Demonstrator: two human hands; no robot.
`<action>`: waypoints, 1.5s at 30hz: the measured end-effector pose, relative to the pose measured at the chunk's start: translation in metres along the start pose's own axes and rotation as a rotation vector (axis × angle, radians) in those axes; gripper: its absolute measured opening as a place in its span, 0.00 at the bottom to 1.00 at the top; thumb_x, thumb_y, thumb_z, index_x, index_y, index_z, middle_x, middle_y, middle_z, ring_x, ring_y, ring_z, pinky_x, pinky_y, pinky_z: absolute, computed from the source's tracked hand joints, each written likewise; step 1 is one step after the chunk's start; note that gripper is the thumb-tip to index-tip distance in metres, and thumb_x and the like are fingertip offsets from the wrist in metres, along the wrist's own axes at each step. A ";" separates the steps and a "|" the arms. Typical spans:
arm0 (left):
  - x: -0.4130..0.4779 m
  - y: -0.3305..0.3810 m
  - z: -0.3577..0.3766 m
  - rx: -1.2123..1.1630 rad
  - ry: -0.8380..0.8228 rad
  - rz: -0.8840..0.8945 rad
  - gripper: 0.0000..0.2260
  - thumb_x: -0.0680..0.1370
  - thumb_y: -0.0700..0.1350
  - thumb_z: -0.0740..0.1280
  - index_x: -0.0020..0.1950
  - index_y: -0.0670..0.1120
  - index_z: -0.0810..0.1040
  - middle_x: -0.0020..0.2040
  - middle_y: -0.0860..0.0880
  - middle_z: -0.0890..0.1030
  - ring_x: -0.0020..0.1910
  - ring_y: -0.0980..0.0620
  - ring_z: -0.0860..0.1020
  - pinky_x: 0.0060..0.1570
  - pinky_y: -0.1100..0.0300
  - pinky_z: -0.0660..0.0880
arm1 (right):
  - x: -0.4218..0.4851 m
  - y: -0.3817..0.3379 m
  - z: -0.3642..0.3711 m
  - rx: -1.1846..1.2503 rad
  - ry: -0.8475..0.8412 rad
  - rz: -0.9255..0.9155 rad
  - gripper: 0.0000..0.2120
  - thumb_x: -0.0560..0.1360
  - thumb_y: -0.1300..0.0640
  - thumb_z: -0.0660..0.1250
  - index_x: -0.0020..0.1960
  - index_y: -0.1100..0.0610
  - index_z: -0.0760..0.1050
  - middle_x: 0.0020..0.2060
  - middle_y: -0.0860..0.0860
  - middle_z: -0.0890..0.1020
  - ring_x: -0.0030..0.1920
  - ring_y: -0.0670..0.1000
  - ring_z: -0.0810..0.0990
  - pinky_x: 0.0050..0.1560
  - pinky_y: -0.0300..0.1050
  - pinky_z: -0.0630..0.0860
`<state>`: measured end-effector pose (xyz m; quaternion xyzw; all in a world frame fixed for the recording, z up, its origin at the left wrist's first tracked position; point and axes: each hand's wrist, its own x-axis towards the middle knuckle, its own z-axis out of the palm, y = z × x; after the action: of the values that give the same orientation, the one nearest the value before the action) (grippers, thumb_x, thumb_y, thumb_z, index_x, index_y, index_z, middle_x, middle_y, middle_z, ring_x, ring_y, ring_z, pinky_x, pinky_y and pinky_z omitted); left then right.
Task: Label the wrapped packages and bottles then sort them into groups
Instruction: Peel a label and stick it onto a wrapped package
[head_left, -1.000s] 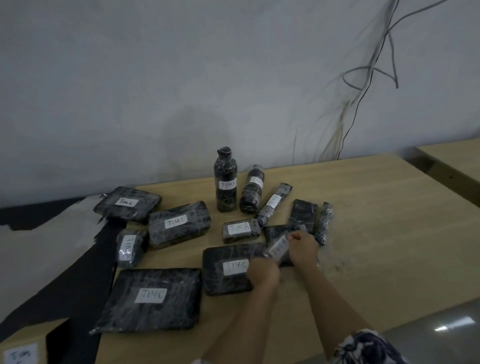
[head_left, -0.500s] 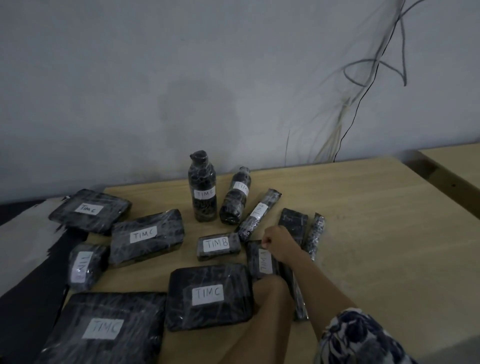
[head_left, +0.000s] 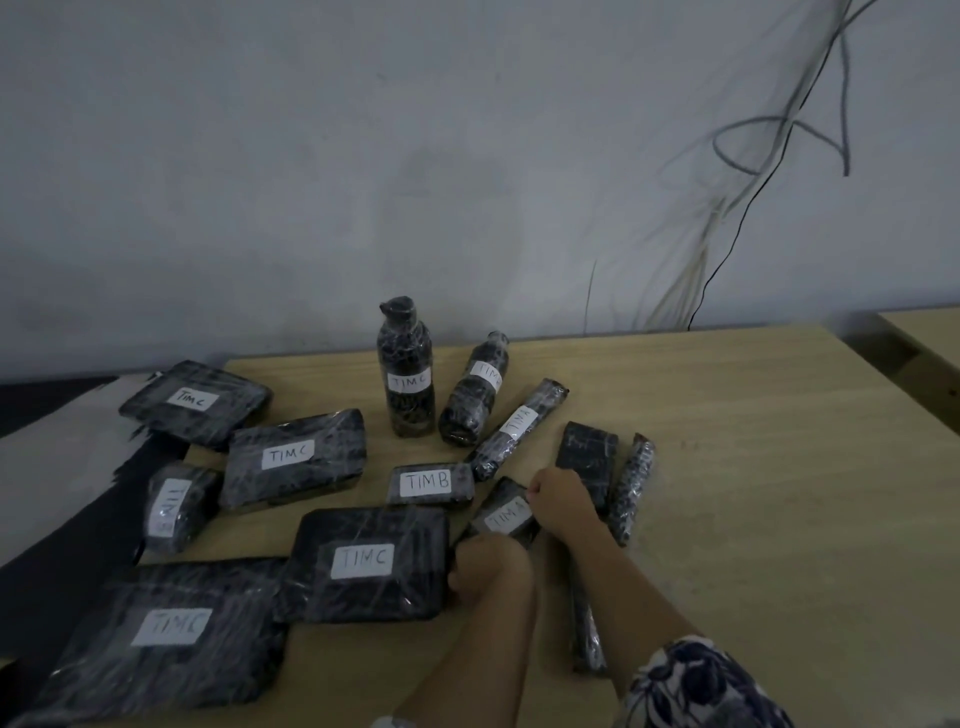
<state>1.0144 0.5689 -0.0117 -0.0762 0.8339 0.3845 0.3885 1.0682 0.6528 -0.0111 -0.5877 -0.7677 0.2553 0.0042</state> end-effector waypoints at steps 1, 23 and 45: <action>0.003 0.003 -0.002 0.027 0.013 0.025 0.17 0.80 0.45 0.58 0.62 0.34 0.74 0.62 0.36 0.74 0.62 0.39 0.70 0.60 0.52 0.69 | -0.001 0.002 0.002 0.001 0.015 0.009 0.13 0.77 0.59 0.60 0.35 0.61 0.72 0.38 0.58 0.79 0.41 0.55 0.78 0.42 0.45 0.75; 0.000 -0.026 0.004 -0.029 0.121 0.267 0.13 0.77 0.36 0.64 0.58 0.31 0.72 0.60 0.30 0.71 0.59 0.33 0.70 0.57 0.45 0.66 | -0.016 0.003 0.031 -0.006 0.260 0.056 0.16 0.79 0.50 0.60 0.64 0.55 0.71 0.60 0.55 0.76 0.61 0.57 0.71 0.60 0.49 0.69; 0.018 -0.026 0.011 0.216 0.063 0.435 0.26 0.78 0.46 0.63 0.73 0.42 0.60 0.73 0.39 0.60 0.68 0.36 0.61 0.65 0.47 0.61 | -0.029 0.013 0.040 -0.073 0.236 0.175 0.28 0.77 0.36 0.54 0.63 0.58 0.67 0.62 0.55 0.72 0.64 0.57 0.68 0.65 0.51 0.62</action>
<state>1.0197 0.5618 -0.0436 0.1353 0.8788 0.3650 0.2761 1.0764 0.6131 -0.0419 -0.6780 -0.7166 0.1557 0.0510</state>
